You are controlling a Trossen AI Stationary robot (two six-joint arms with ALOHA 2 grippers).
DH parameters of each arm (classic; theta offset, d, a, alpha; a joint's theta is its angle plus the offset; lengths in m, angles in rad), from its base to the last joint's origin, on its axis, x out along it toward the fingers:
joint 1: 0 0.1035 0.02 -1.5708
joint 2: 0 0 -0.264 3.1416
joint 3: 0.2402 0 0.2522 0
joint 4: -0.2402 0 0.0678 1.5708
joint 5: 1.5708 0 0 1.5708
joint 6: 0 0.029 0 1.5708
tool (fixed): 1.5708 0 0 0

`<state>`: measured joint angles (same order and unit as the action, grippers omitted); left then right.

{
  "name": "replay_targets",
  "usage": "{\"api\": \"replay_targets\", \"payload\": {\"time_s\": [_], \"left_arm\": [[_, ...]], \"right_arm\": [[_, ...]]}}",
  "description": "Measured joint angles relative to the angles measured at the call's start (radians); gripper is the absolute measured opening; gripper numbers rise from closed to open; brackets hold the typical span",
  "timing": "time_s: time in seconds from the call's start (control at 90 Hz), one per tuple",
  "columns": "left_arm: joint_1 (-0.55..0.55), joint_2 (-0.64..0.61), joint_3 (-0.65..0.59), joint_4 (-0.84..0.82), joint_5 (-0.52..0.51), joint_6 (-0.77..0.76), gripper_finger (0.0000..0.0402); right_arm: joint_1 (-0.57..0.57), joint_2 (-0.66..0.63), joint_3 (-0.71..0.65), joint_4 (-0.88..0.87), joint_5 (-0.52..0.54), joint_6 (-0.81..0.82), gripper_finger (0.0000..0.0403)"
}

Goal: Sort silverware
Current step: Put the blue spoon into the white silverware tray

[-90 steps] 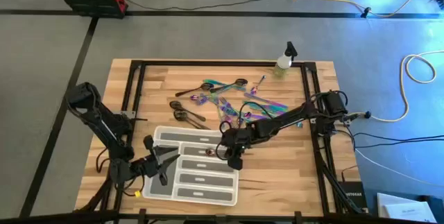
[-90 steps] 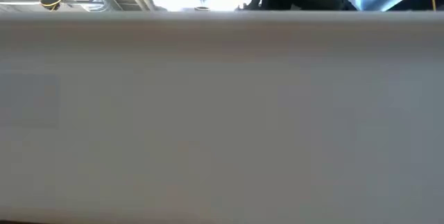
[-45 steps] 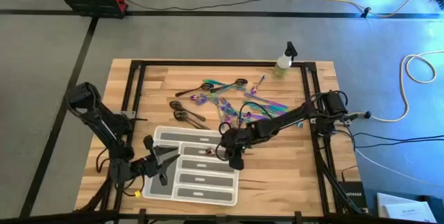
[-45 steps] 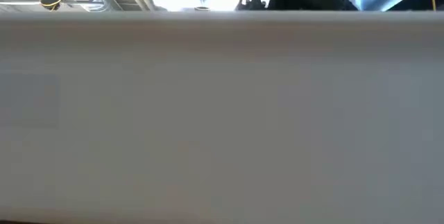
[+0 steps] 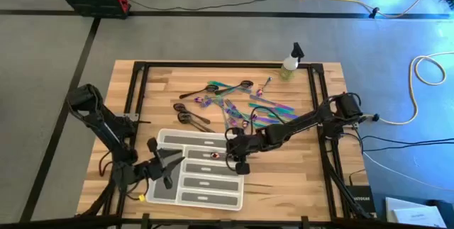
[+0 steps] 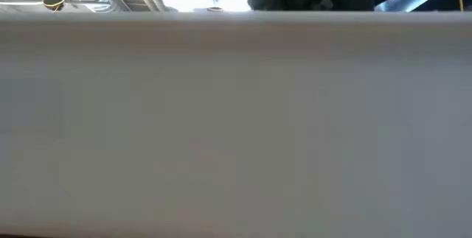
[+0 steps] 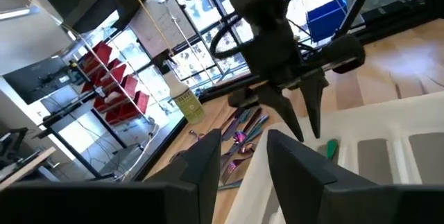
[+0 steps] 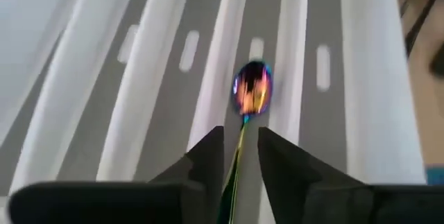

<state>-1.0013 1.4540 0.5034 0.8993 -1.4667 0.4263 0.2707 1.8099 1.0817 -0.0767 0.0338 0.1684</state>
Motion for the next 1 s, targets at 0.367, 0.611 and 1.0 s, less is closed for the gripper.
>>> {"api": "replay_targets", "payload": {"time_s": [0.367,0.611,1.0], "left_arm": [[0.003,0.000,0.000,0.000,0.000,-0.005,0.0104],[0.003,0.000,0.000,-0.001,0.000,-0.008,0.0104],[0.003,0.000,0.000,-0.076,0.001,-0.089,0.0104]], "right_arm": [[-0.021,-0.002,0.012,0.007,0.125,-0.095,0.0009],[-0.122,-0.083,0.091,-0.193,0.273,-0.090,0.0019],[-0.318,-0.141,0.034,-0.554,0.455,-0.043,0.0019]]}}
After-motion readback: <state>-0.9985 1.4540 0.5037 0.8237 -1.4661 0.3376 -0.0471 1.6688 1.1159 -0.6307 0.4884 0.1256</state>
